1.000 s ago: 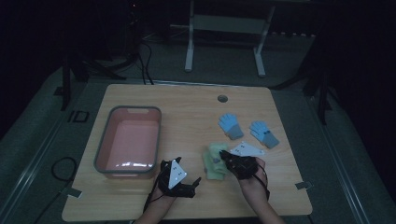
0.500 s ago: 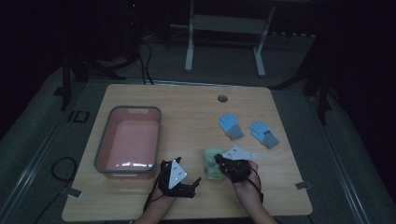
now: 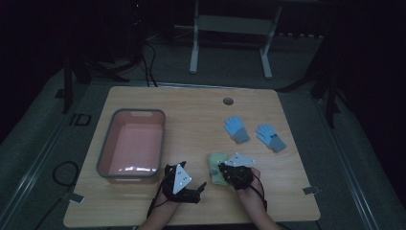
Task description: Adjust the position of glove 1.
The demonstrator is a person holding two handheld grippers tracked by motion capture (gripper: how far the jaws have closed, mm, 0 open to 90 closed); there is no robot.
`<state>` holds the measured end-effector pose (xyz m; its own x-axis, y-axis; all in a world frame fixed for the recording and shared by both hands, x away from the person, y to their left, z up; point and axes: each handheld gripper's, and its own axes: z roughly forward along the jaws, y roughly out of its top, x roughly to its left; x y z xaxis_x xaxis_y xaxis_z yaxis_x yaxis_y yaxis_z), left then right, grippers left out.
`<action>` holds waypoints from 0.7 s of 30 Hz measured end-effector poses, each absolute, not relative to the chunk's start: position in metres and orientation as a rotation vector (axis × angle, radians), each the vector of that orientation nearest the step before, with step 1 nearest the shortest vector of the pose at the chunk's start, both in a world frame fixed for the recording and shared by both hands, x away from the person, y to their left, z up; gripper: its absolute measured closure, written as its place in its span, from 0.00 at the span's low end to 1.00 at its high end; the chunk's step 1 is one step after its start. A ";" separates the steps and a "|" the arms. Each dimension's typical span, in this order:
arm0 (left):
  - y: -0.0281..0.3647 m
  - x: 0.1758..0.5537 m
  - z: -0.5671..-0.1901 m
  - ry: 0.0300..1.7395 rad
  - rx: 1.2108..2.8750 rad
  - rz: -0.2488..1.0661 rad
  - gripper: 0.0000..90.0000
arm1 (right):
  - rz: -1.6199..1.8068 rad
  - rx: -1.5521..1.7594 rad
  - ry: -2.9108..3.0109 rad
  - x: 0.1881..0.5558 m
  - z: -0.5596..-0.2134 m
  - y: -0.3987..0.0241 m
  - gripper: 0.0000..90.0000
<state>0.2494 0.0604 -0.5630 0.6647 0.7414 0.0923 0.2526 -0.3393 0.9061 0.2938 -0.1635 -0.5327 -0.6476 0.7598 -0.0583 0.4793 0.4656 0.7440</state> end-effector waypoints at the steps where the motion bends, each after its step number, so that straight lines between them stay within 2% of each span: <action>1: 0.060 0.249 -0.563 0.769 1.903 0.618 0.02 | 1.008 1.053 2.340 0.294 -0.534 -0.164 0.95; 7: 0.059 0.248 -0.563 0.749 1.909 0.626 0.02 | 1.004 1.039 2.348 0.295 -0.536 -0.165 0.93; 11: 0.062 0.248 -0.563 0.734 1.866 0.580 0.02 | 1.032 1.032 2.351 0.294 -0.530 -0.167 0.86; 15: 0.057 0.247 -0.563 0.743 1.852 0.612 0.02 | 1.081 1.019 2.355 0.294 -0.520 -0.172 0.70; 17: 0.060 0.248 -0.563 0.765 1.832 0.601 0.05 | 1.083 1.010 2.349 0.295 -0.515 -0.176 0.65; 21: 0.063 0.250 -0.563 0.777 1.839 0.558 0.06 | 1.097 1.018 2.363 0.299 -0.511 -0.182 0.46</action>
<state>0.2496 0.0630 -0.5628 0.6842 0.7288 0.0250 0.2567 -0.2728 0.9272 0.2992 -0.1818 -0.5108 -0.6841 0.7294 -0.0079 0.4646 0.4440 0.7661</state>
